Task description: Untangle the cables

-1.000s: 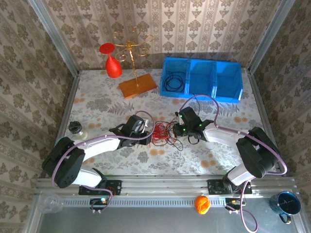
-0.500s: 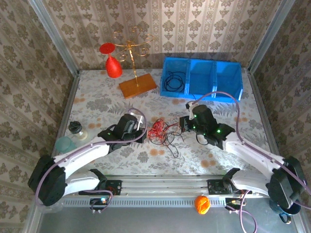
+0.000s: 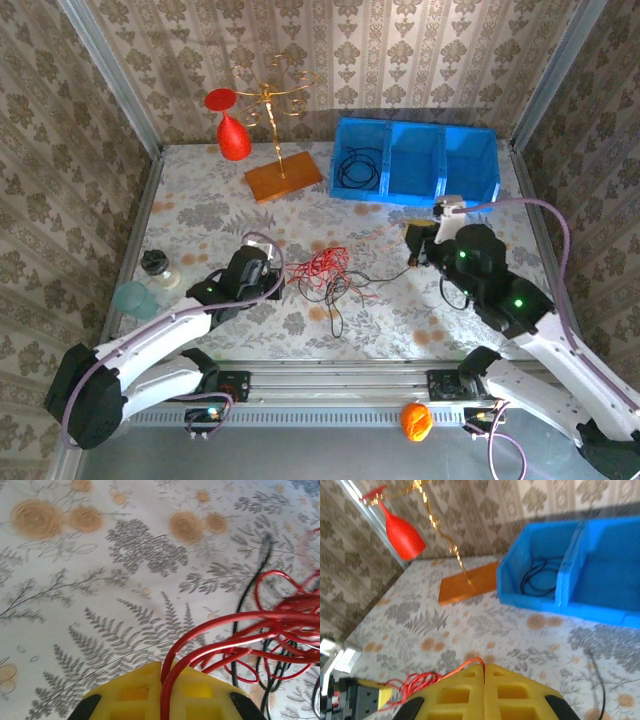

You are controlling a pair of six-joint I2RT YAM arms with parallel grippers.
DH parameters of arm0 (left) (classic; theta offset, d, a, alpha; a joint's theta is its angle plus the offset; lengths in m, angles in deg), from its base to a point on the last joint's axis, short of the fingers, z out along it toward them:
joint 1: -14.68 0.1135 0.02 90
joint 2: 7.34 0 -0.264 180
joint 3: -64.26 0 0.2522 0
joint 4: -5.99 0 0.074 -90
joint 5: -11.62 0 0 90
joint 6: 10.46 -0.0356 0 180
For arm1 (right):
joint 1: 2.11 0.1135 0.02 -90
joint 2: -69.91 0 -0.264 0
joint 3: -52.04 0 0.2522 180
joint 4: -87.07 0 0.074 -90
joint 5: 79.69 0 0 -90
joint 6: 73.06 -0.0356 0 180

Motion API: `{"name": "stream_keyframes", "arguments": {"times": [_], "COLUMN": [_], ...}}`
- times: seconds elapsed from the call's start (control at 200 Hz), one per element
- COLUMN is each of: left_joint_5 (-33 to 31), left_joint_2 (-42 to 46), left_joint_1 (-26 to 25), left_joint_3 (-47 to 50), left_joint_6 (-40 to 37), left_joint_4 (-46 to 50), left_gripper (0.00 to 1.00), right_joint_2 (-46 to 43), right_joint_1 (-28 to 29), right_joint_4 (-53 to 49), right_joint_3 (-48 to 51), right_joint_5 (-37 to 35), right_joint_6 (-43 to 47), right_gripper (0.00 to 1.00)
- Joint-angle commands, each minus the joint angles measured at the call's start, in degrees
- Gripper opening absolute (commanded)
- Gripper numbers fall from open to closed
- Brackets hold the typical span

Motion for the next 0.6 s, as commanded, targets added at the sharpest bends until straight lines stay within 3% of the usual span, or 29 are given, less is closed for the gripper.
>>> {"name": "stream_keyframes", "arguments": {"times": [0.0, 0.305, 0.595], "left_joint_5": [-3.0, -1.8, 0.7], "left_joint_2": [2.8, 5.9, 5.2], "left_joint_1": [1.6, 5.6, 6.9], "left_joint_3": [1.7, 3.2, 3.8], "left_joint_6": [2.6, 3.0, 3.4], "left_joint_4": [1.4, 3.1, 1.5], "left_gripper": [0.0, 0.0, 0.0], "right_joint_2": [-2.6, -5.5, -0.7], "right_joint_1": [-0.2, -1.2, -2.4], "right_joint_4": [-3.5, -4.8, -5.2], "right_joint_3": [-2.4, -2.3, 4.7], "right_joint_5": [-6.8, -10.1, -5.0], "right_joint_6": [2.9, 3.8, 1.3], "right_gripper": [0.0, 0.0, 0.0]}}
